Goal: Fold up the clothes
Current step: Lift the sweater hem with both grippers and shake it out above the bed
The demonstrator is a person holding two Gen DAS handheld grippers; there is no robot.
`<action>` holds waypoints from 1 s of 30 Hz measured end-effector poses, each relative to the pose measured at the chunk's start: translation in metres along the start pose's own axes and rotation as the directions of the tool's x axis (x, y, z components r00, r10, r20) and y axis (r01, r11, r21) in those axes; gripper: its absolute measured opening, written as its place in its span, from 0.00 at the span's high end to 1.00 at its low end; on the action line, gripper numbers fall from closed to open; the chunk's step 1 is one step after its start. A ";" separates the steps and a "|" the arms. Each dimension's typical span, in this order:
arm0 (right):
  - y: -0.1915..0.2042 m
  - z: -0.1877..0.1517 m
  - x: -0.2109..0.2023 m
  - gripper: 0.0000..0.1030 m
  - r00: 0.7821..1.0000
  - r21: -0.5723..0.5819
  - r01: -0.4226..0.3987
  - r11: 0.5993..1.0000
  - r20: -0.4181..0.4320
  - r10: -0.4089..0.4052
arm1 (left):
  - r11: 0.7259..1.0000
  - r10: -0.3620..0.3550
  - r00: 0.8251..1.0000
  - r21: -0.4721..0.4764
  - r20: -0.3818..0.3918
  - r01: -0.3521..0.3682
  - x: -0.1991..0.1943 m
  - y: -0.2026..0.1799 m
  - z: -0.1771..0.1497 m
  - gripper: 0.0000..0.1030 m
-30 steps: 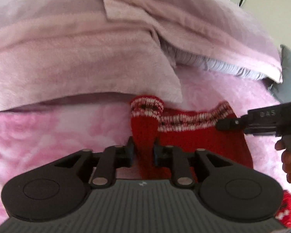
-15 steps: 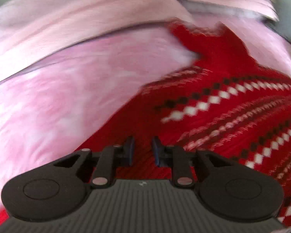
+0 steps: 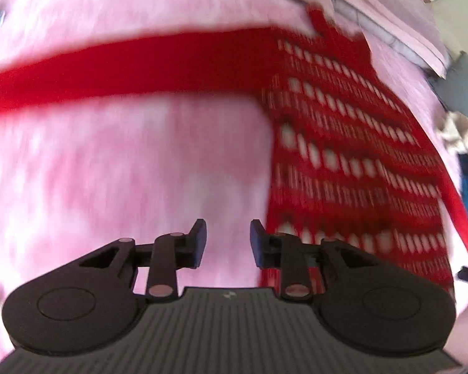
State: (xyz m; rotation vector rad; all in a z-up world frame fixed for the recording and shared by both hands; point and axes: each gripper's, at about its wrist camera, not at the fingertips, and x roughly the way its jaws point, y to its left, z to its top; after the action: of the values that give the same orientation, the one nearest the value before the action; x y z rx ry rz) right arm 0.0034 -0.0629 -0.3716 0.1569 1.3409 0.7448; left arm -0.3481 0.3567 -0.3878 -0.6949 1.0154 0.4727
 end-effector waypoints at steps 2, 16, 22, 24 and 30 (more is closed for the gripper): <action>0.005 -0.048 -0.014 0.56 1.000 -0.001 -0.003 1.000 -0.023 0.003 | 0.999 -0.044 0.998 -0.010 -0.038 0.043 -0.013 0.007 -0.028 0.74; 0.061 -0.129 0.003 0.98 0.998 -0.340 0.034 0.940 -0.034 -0.049 | 0.970 -0.243 0.967 -0.021 -0.079 0.242 -0.018 0.003 -0.103 0.95; 0.048 -0.101 -0.043 0.98 0.970 -0.054 -0.223 0.973 -0.108 0.216 | 0.933 -0.356 0.934 -0.046 0.006 0.356 -0.068 0.017 -0.078 0.96; 0.035 -0.090 -0.061 0.98 0.936 0.118 -0.327 0.938 -0.094 0.338 | 0.951 -0.301 0.953 -0.071 0.017 0.302 -0.074 0.030 -0.074 0.96; 0.028 -0.103 -0.019 0.95 0.969 0.011 -0.050 0.999 -0.242 0.051 | 0.995 -0.096 0.987 0.010 -0.130 0.098 -0.033 0.019 -0.097 0.92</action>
State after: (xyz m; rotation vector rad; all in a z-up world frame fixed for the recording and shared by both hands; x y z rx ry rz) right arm -0.1026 -0.0838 -0.3678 0.1063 1.5761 0.8235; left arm -0.4341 0.2990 -0.3977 -0.7648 1.0998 0.3375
